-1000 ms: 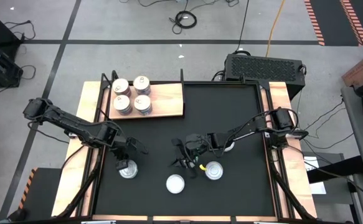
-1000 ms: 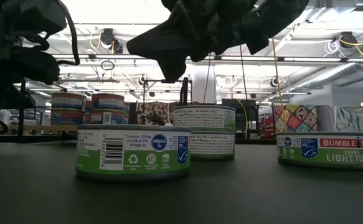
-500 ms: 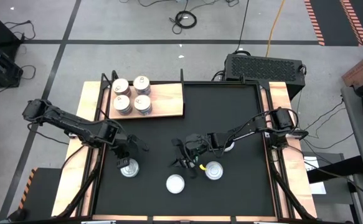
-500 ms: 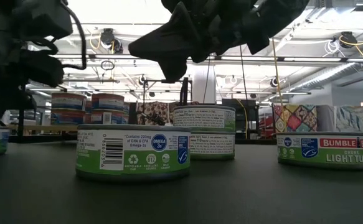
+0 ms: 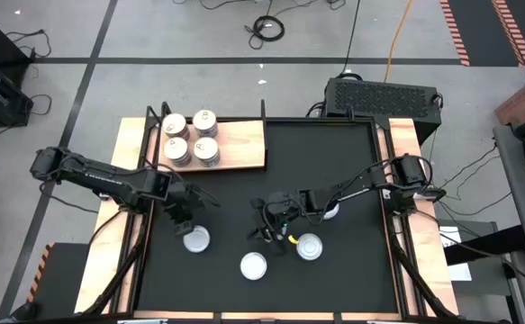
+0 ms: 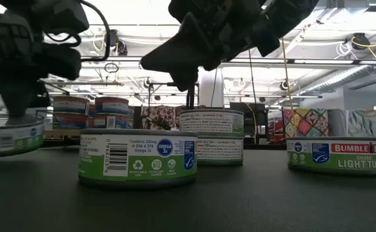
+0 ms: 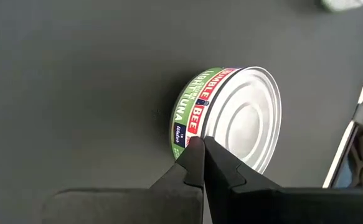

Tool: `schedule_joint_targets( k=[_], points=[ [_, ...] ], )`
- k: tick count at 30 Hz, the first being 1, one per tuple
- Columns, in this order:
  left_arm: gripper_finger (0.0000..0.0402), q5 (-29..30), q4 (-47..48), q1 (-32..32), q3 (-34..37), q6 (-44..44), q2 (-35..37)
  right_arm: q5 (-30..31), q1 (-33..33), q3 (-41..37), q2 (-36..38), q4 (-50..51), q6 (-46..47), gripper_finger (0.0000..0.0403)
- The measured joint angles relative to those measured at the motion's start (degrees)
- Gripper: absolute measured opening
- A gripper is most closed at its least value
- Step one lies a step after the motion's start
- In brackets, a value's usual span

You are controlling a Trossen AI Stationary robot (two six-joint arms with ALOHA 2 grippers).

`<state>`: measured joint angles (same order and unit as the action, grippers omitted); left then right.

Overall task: Stack canned seafood by type on shelf
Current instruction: Put the green tuna can on the shelf

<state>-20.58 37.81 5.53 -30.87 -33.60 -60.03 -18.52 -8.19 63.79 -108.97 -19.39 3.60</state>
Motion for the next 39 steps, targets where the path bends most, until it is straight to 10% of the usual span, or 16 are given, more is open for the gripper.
schedule_joint_targets(
  k=[20, 39],
  points=[
    [0.0, -4.65, -8.89, -8.65, -3.71, -3.45, 0.04, -2.79, 1.11, 0.0, 3.94, 9.36, -2.65, 0.0],
    [0.0, 13.88, -11.45, -19.62, -11.78, -18.61, 0.06, 2.47, 1.01, -12.3, 20.17, 9.71, -3.67, 0.0]
  ],
)
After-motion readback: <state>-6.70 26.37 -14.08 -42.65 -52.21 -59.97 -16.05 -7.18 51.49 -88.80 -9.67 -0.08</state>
